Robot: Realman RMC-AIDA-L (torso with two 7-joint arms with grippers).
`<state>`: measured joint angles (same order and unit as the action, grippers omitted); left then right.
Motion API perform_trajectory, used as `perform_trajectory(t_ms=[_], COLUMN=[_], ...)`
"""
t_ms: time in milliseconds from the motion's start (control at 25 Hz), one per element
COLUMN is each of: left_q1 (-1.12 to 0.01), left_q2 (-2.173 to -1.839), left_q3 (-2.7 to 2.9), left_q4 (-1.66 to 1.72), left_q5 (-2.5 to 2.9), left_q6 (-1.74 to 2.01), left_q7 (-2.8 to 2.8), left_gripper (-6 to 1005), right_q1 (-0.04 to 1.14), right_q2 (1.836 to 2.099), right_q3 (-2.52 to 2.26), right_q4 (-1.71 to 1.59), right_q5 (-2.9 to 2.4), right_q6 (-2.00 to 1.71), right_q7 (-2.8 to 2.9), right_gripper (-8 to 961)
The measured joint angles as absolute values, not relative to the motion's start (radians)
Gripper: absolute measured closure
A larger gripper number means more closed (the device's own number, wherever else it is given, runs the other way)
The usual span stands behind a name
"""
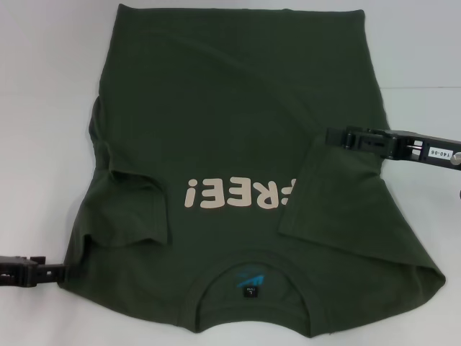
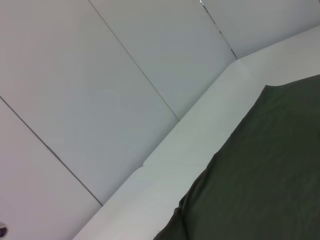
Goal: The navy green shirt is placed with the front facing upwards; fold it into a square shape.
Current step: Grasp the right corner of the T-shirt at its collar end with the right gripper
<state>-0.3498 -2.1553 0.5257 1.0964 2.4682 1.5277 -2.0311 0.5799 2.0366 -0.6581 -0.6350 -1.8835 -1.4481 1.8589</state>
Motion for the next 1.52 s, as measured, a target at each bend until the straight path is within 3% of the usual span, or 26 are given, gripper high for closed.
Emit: perform_trajectory(t_ms=[360, 1520], left_q1=[-0.36, -0.367], left_q2=[-2.156, -2.161], left_q3=[0.539, 0.642], left_q4=[1.088, 1.085], left_q5=[2.488, 2.491], left_q6=[1.525, 1.536], left_q7=[-2.035, -2.035], left_gripper=[110, 125], right_q1=[0.58, 0.582], right_q2=[2.036, 2.035], right_q3=[-0.658, -0.658], right_q4=[-0.636, -0.638], right_q5=[-1.884, -1.884], right_q6=[-1.448, -1.448], right_q7=[1.859, 1.864], right_gripper=[41, 41])
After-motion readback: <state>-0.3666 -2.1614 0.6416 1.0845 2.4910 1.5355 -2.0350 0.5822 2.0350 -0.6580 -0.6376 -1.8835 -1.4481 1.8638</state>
